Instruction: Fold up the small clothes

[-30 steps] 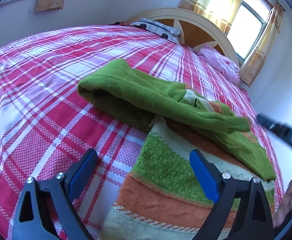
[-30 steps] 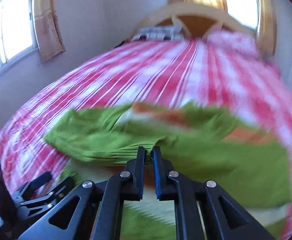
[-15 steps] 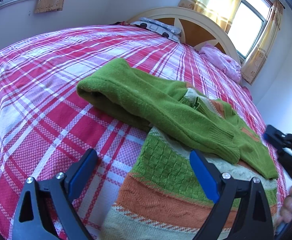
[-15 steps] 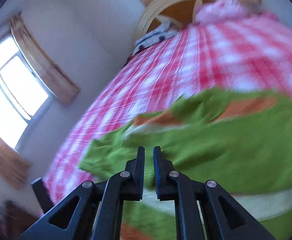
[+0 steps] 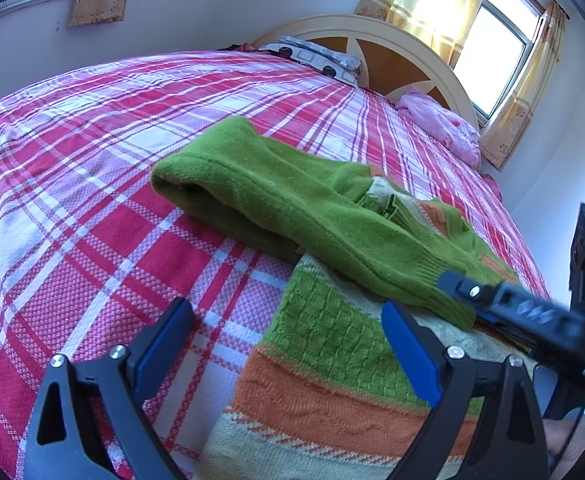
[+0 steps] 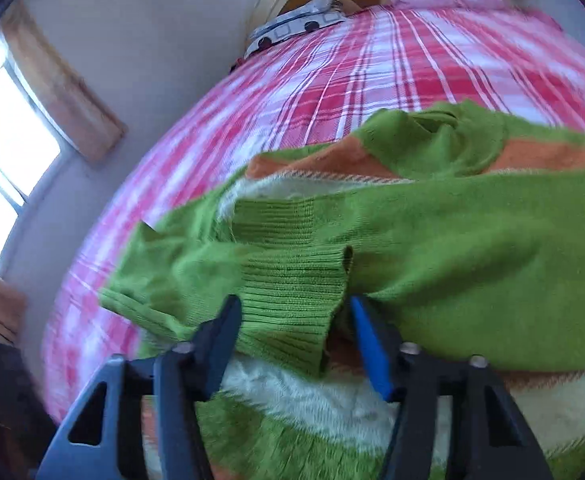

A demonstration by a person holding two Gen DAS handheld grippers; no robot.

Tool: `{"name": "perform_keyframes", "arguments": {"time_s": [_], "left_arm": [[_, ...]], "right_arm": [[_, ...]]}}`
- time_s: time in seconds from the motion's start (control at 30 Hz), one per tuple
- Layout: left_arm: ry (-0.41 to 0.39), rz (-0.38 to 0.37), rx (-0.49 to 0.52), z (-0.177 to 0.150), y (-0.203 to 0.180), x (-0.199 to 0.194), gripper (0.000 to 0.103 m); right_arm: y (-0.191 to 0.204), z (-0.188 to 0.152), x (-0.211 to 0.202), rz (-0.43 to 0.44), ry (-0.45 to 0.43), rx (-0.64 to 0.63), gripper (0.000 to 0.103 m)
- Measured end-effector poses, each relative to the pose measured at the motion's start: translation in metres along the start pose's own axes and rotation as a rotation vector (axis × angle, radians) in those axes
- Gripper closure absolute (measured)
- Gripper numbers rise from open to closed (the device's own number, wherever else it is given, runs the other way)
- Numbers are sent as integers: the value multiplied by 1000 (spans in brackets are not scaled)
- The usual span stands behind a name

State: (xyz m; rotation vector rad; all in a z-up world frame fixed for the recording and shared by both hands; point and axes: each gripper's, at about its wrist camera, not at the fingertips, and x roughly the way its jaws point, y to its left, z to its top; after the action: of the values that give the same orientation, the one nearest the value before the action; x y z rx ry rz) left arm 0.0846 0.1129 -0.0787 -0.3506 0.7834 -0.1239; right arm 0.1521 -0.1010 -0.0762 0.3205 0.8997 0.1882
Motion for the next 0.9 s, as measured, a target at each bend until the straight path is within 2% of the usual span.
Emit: {"name": "perform_keyframes", "arguments": {"time_s": [0.03,0.07,0.1,0.17,0.4,0.53,0.73,0.9], "left_arm": [[0,1,1,0,0,0,5],[0,0,1,0,0,0,5],[-1,-1,-1,0,0,0,5],[-1,-2,-2,0,0,0,5],[-2,-2,-2,0,0,0,5],[-1,-2,-2,0,1,0,5],[-1,-1,0,0,2,1,5],[1,4,4,1,3,2,5]], "right_arm": [[8,-2,1,-59,2,-48,77],[16,-4,2,-87,4,-95,89],[18,-5,1,-74,13,-117,98],[26,-6,-6,-76,3,-157,98],[39,18,-66,-175,-170,-272,99],[18,38,-99,-248,-221,-301,99],[-38,48,-123,-376,-231,-278,99],[-83,39,-110,-418,-171,-230,99]]}}
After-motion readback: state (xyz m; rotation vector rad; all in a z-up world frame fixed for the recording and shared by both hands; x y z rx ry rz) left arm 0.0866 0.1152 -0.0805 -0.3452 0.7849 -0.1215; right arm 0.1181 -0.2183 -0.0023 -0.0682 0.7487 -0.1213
